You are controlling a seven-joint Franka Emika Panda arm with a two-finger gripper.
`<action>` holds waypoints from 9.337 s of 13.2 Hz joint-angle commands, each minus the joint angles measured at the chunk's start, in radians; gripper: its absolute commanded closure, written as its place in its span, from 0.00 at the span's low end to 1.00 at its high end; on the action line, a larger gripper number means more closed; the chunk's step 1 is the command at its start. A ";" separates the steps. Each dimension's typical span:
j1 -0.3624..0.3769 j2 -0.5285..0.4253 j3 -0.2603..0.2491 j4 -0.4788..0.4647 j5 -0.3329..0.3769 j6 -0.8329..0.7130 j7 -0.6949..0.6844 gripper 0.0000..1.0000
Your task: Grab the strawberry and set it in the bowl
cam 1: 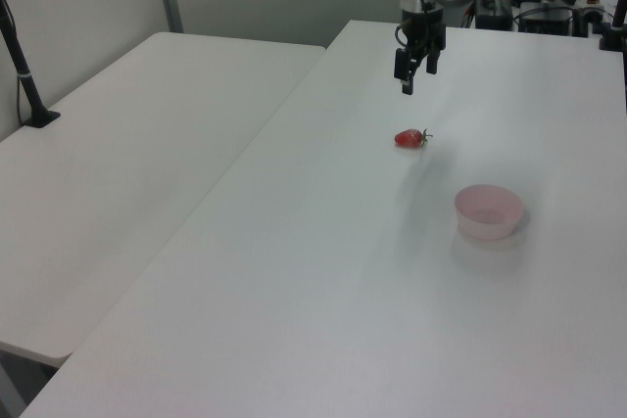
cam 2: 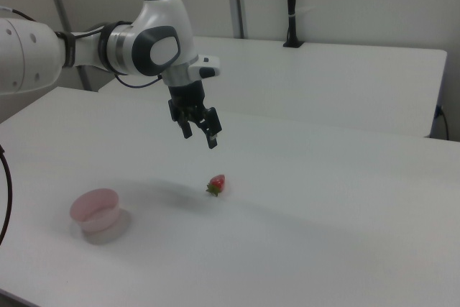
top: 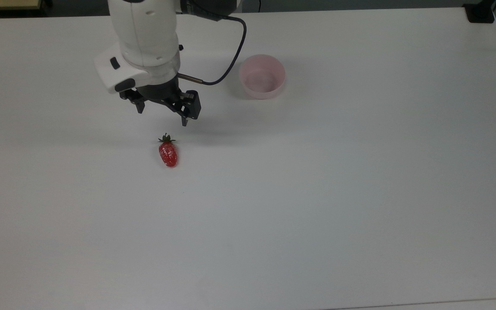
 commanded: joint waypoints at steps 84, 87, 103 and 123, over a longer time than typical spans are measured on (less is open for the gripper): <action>0.007 0.233 -0.004 -0.004 0.004 0.177 -0.405 0.27; 0.014 0.256 -0.004 -0.006 -0.002 0.228 -0.379 0.36; 0.104 0.029 0.018 -0.004 0.055 -0.179 -0.414 0.62; 0.293 -0.152 -0.010 -0.013 0.005 -0.368 -0.085 0.00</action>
